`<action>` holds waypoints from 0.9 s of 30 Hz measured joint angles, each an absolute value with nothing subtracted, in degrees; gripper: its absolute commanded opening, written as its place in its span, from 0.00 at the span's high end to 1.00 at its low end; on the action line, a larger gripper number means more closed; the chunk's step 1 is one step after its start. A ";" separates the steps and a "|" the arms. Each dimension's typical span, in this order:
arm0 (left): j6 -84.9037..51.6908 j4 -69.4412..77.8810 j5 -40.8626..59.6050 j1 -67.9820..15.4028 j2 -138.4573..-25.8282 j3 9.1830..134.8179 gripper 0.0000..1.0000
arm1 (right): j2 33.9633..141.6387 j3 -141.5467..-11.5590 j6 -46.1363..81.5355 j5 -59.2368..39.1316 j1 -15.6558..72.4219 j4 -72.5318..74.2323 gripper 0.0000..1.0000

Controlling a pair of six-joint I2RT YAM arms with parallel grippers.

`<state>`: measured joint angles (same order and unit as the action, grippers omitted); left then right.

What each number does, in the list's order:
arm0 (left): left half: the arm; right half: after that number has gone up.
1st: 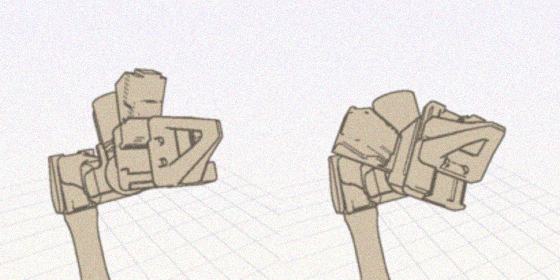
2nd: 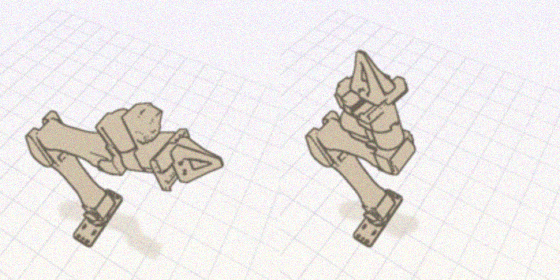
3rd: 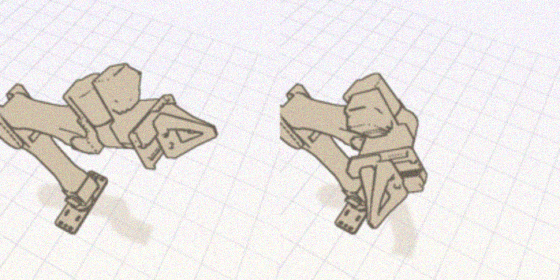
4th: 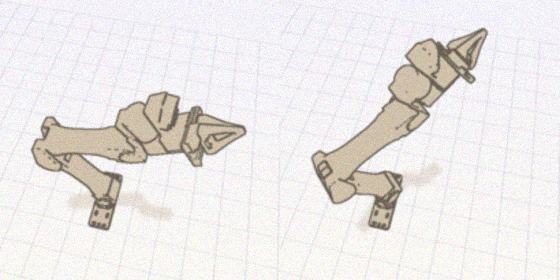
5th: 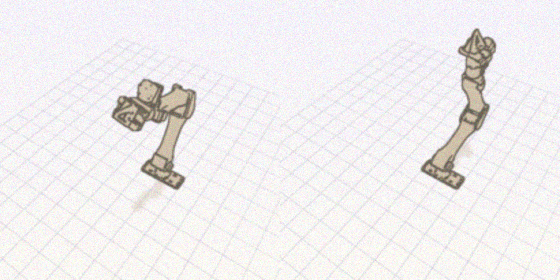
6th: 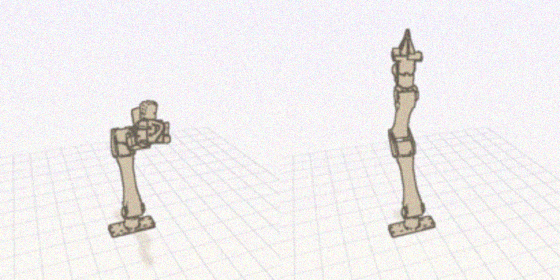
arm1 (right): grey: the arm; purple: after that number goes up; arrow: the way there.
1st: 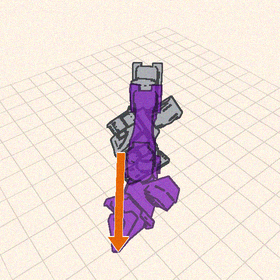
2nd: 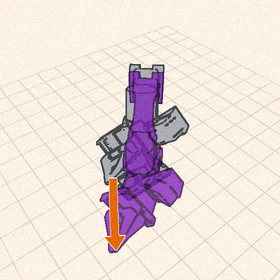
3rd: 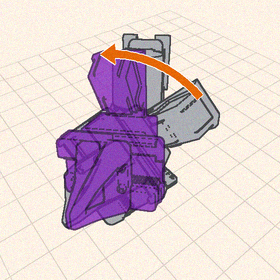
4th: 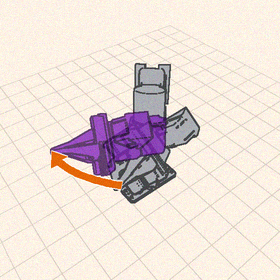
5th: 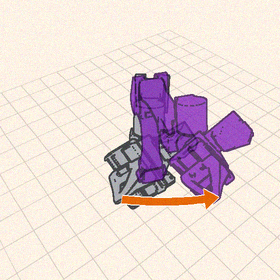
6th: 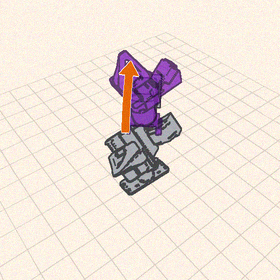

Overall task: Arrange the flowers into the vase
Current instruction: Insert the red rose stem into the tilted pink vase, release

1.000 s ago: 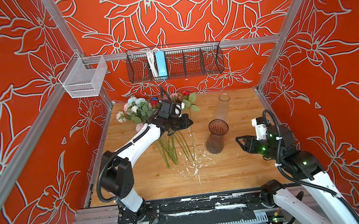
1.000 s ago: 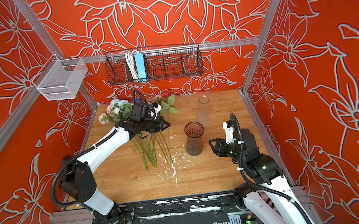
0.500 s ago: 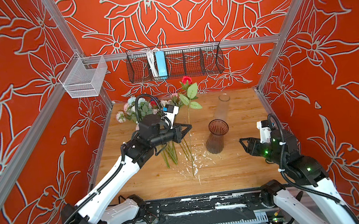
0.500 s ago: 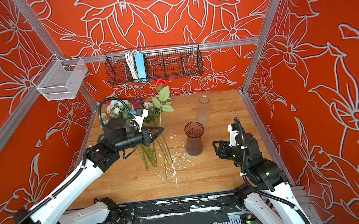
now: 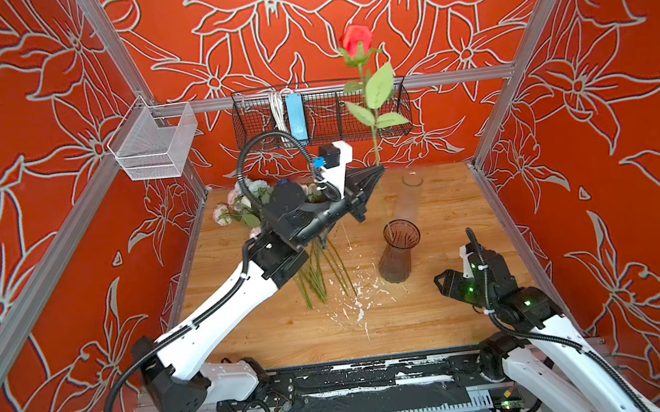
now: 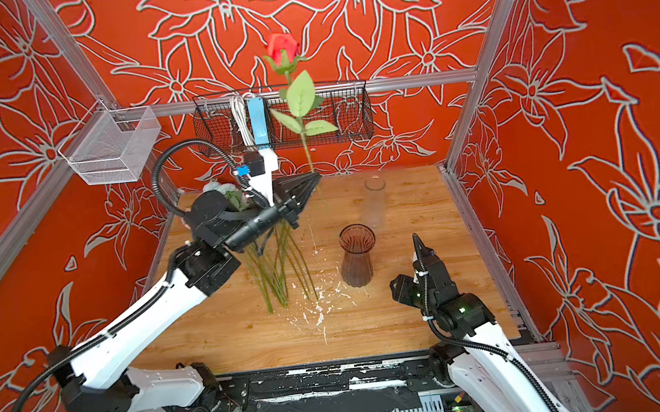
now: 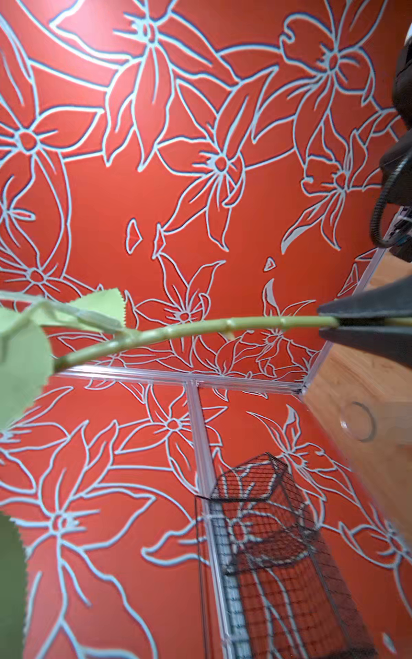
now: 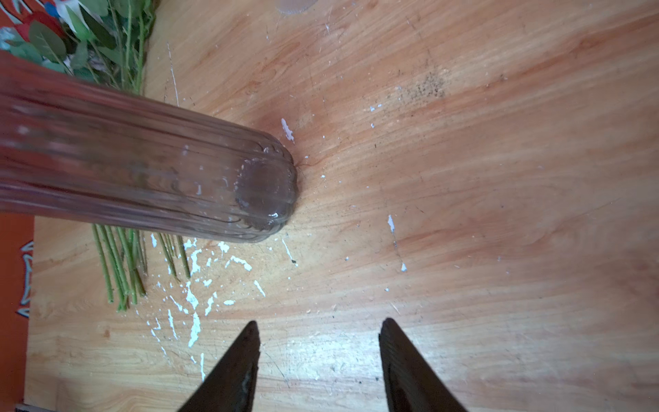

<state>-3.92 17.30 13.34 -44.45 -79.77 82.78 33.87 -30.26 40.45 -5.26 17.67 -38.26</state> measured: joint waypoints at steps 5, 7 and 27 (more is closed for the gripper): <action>1.54 19.49 11.84 -46.15 -88.16 86.52 1.00 | 33.95 -30.28 40.82 -5.39 17.56 -36.77 0.43; 2.68 19.97 11.16 -46.22 -90.21 86.11 1.00 | 33.95 -30.28 40.77 -5.37 17.56 -36.82 0.43; 6.04 25.15 0.36 -50.00 -95.31 67.55 0.82 | 34.35 -32.88 38.09 -6.48 17.56 -37.36 0.34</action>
